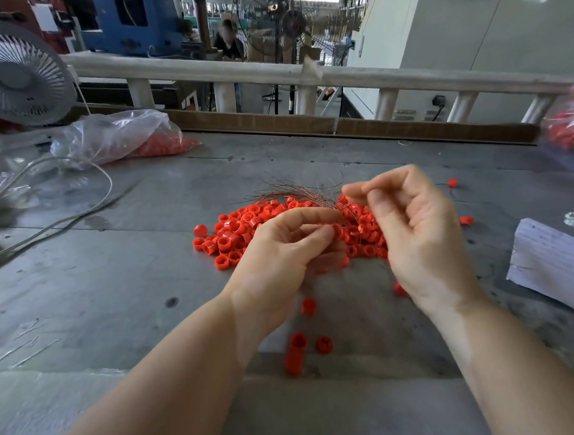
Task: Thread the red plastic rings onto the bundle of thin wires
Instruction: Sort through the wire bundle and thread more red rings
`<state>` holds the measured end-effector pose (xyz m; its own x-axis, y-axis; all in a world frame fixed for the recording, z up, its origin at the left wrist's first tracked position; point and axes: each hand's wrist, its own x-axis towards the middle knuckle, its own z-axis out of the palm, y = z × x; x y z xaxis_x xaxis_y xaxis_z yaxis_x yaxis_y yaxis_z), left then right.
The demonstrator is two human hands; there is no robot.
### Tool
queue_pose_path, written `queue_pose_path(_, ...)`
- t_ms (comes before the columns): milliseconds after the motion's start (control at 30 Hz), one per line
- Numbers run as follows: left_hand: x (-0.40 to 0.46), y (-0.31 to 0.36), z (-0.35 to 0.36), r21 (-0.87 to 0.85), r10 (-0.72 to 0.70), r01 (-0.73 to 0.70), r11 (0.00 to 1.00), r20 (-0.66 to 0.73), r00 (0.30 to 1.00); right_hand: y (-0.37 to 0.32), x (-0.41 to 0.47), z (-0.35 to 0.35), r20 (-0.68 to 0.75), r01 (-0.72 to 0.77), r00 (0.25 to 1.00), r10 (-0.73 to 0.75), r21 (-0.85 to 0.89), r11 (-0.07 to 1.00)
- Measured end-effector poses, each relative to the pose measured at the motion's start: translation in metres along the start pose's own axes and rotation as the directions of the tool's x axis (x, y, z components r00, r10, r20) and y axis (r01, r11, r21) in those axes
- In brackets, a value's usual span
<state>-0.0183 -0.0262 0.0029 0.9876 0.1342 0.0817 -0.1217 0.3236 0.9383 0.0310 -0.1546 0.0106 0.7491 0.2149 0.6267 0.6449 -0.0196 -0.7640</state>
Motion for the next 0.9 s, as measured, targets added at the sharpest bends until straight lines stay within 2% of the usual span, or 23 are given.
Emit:
queue_pose_path(67,0.0001,0.0018,-0.0013,-0.059,-0.018,0.017,0.998,-0.014,1.000,-0.0008,0.0014,-0.0026,-0.064,0.018,0.998,-0.016,0.027,0.999)
queue_pose_path(167,0.0006,0.0035,-0.0020,-0.135,-0.039,0.036,0.990,-0.021,0.999,-0.0004,0.0027,-0.0051,-0.107,0.057,0.992,-0.060,-0.033,0.998)
queue_pose_path(333,0.0011,0.0034,-0.0039,-0.208,-0.078,0.073,0.975,-0.013,0.997,-0.0003,0.0022,-0.0064,-0.041,0.055,0.997,-0.058,-0.083,0.995)
queue_pose_path(467,0.0016,0.0032,-0.0042,-0.247,-0.069,0.068,0.967,0.003,0.998,-0.0033,0.0005,-0.0036,0.020,0.010,1.000,-0.010,-0.018,1.000)
queue_pose_path(767,0.0015,0.0044,-0.0044,-0.273,-0.030,0.047,0.961,0.064,0.997,-0.0027,-0.0006,-0.0048,0.016,0.067,0.998,-0.065,-0.126,0.990)
queue_pose_path(900,0.0014,0.0043,-0.0044,-0.293,-0.034,0.053,0.955,0.069,0.997,-0.0059,-0.0008,-0.0061,-0.019,0.134,0.990,-0.139,-0.170,0.976)
